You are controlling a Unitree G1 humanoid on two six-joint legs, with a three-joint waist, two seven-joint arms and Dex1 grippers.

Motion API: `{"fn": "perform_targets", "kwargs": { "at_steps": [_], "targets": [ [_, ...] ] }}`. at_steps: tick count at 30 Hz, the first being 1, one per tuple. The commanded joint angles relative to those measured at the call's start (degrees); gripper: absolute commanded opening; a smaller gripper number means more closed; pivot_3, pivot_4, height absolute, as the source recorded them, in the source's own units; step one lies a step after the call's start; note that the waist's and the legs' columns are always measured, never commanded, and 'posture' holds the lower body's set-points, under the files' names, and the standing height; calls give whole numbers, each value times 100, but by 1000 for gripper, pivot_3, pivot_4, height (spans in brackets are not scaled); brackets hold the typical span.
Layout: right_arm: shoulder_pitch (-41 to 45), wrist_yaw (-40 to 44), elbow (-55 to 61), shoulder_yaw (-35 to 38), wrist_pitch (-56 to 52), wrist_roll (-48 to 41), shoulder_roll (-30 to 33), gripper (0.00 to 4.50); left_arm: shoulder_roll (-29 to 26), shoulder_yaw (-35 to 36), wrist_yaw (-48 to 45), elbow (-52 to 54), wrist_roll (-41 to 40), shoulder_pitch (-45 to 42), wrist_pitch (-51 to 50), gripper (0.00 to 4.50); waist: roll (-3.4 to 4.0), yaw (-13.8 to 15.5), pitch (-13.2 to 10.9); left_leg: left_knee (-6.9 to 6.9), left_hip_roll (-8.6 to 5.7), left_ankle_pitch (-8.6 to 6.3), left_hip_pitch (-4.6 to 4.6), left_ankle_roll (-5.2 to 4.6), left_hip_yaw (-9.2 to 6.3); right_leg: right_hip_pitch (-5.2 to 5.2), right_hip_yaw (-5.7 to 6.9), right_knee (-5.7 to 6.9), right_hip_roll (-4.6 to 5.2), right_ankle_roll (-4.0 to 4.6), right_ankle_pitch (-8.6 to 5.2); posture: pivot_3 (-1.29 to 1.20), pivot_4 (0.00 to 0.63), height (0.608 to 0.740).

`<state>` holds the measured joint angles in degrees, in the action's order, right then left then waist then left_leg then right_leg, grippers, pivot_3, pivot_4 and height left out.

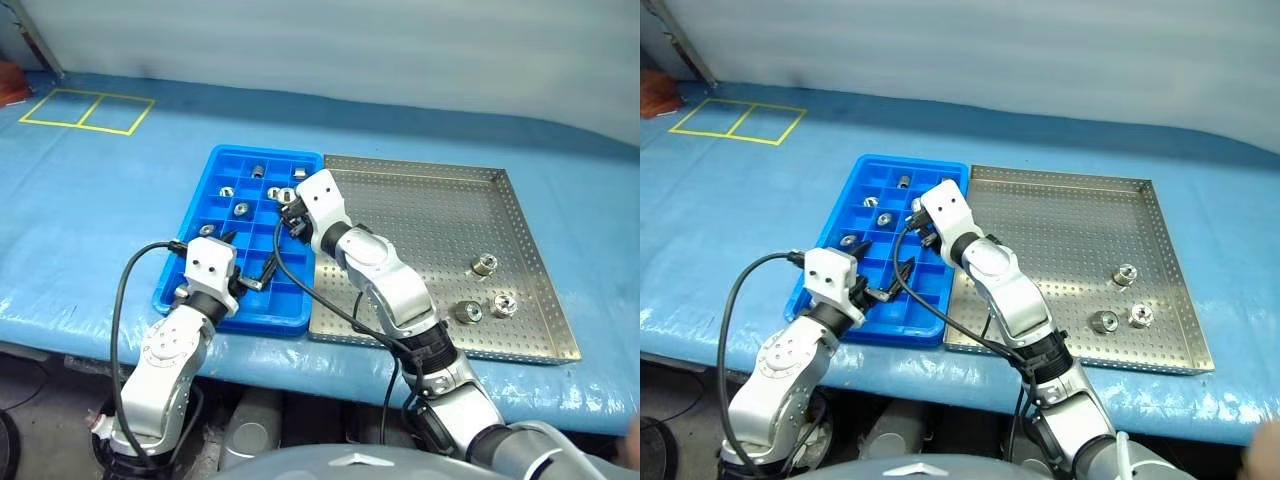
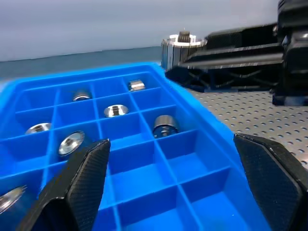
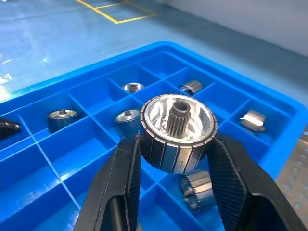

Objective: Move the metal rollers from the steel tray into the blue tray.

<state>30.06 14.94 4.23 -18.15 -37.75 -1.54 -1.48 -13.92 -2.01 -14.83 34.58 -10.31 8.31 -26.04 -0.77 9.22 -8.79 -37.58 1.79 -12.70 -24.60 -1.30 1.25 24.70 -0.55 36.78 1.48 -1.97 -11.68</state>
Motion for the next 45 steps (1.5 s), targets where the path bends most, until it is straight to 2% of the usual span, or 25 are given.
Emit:
{"fn": "perform_targets", "kwargs": {
  "at_steps": [1,11,16,25,31,35,45],
  "targets": [
    [106,99,-25,-20,198,-81,-128,1663,-41,133,45,364,-45,92,-9,4500,0,91,0,0,0,0,-1,0,0,1,1,-1,0,0,0,490,150,740],
    [-187,169,-302,26,180,-126,-110,1663,-56,83,-14,377,-31,66,-84,4500,1,483,-1,7,1,-4,-10,8,6,15,11,-3,0,6,-6,482,150,740],
    [-374,157,-133,113,81,-177,-18,1663,-56,9,-77,295,-36,-38,-106,4500,0,585,0,8,2,-4,-35,9,25,42,12,0,-2,7,-6,451,150,740],
    [-579,-22,369,312,-95,-204,54,4480,-70,-169,-239,95,-48,-298,-133,4500,0,579,1,7,1,-2,-54,10,34,60,12,1,-3,3,-4,381,150,740],
    [-891,-439,1438,981,-433,-250,205,4480,-89,-359,-519,-74,-158,-493,-159,4500,-1,522,1,2,-1,-2,-65,11,31,68,12,0,-4,2,-3,300,150,740],
    [-1209,-829,2112,1503,-771,-143,360,4480,-77,-586,-691,-293,-189,-712,-145,4500,0,382,2,-10,-4,-1,-71,10,29,67,11,1,-2,-2,-1,239,150,740],
    [-1842,-1822,3151,2320,-1585,107,207,4480,36,-952,-1003,-739,-288,-1165,-111,4500,2,-487,3,-18,-4,1,-65,7,22,60,2,13,-6,-3,2,116,150,740]
  ]
}}
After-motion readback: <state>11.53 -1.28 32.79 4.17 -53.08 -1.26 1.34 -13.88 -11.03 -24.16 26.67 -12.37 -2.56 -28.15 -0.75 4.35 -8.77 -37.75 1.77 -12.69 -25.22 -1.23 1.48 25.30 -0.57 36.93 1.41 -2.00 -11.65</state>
